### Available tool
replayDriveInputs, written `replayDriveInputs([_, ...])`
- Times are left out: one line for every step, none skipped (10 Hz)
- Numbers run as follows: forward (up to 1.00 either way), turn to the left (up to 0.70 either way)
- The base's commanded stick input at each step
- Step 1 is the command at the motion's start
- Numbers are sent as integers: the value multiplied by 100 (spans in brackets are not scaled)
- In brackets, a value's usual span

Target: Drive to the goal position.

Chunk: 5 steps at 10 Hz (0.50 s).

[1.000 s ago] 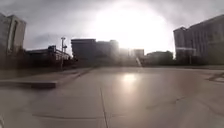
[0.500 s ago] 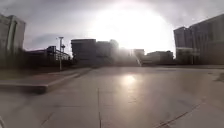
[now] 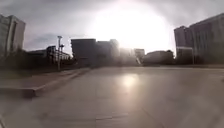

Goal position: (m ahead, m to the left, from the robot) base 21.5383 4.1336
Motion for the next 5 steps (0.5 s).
replayDriveInputs([85,0])
replayDriveInputs([85,0])
replayDriveInputs([85,0])
replayDriveInputs([85,0])
replayDriveInputs([85,0])
